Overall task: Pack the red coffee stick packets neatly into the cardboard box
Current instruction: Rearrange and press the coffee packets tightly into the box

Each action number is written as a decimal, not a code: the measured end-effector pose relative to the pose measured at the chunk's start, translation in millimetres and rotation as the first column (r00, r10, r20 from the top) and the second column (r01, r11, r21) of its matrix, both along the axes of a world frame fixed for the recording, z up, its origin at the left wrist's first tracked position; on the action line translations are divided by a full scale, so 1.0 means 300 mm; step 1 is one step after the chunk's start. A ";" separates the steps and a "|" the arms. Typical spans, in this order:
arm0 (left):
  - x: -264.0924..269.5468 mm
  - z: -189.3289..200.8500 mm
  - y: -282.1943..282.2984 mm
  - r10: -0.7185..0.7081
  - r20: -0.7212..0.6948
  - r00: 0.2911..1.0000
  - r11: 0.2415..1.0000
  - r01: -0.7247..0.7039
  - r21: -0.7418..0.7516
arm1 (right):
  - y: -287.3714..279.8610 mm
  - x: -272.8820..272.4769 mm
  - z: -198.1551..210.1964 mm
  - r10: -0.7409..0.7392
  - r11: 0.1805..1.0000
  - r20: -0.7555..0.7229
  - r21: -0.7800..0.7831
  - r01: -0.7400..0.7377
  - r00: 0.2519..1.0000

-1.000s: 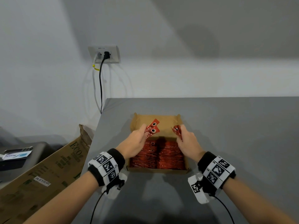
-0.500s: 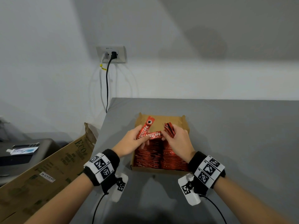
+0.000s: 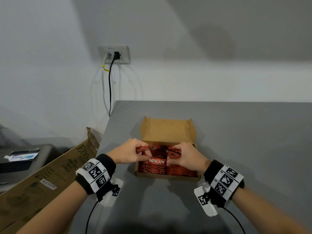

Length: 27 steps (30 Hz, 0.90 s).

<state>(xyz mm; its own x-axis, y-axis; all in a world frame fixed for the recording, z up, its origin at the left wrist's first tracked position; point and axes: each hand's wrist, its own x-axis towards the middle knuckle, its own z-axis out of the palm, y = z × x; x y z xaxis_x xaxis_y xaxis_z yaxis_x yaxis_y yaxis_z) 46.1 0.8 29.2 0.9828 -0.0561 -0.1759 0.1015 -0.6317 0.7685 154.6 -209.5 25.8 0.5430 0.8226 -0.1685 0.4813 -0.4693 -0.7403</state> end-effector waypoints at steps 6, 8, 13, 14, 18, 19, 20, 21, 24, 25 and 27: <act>-0.013 0.012 -0.014 -0.059 -0.136 0.989 0.967 0.090 0.239 | 0.049 -0.054 -0.035 0.169 0.972 0.125 -0.187 -0.144 0.978; -0.015 0.003 -0.019 -0.060 -0.179 0.982 0.955 0.108 0.277 | 0.063 -0.064 -0.039 0.210 0.956 0.153 -0.241 -0.170 0.966; -0.014 -0.022 -0.056 -0.084 -0.221 0.972 0.891 0.172 0.419 | 0.087 -0.056 -0.034 0.275 0.917 0.097 -0.325 -0.230 0.957; -0.014 -0.026 -0.065 -0.085 -0.222 0.971 0.881 0.177 0.439 | 0.088 -0.052 -0.032 0.268 0.916 0.061 -0.324 -0.235 0.962; -0.016 -0.044 -0.077 -0.065 -0.206 0.976 0.857 0.160 0.489 | 0.093 -0.047 -0.016 0.274 0.908 0.001 -0.331 -0.258 0.962; -0.013 -0.049 -0.078 -0.063 -0.200 0.978 0.847 0.159 0.507 | 0.094 -0.049 -0.014 0.279 0.901 0.013 -0.349 -0.257 0.960; -0.010 -0.052 -0.080 -0.067 -0.192 0.979 0.831 0.161 0.532 | 0.098 -0.050 -0.017 0.291 0.893 0.036 -0.370 -0.257 0.956; -0.008 -0.053 -0.083 -0.071 -0.186 0.980 0.809 0.166 0.563 | 0.104 -0.054 -0.020 0.313 0.881 0.075 -0.396 -0.260 0.947; -0.003 -0.059 -0.091 -0.075 -0.170 0.983 0.788 0.163 0.594 | 0.123 -0.076 -0.015 0.378 0.848 0.208 -0.468 -0.248 0.902; -0.002 -0.061 -0.088 -0.082 -0.176 0.981 0.793 0.171 0.584 | 0.127 -0.082 -0.015 0.401 0.840 0.238 -0.481 -0.251 0.885; 0.001 -0.050 -0.080 -0.069 -0.224 0.972 0.816 0.184 0.548 | 0.128 -0.089 -0.017 0.423 0.831 0.283 -0.499 -0.244 0.861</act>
<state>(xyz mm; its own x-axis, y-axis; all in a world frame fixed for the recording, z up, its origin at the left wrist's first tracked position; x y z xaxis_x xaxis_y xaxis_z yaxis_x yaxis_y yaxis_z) 46.5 -23.2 14.1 0.9197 -0.0124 -0.3924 0.0940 -0.9635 0.2506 128.1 -171.2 20.8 0.3416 0.8528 -0.3950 0.8593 -0.4536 -0.2363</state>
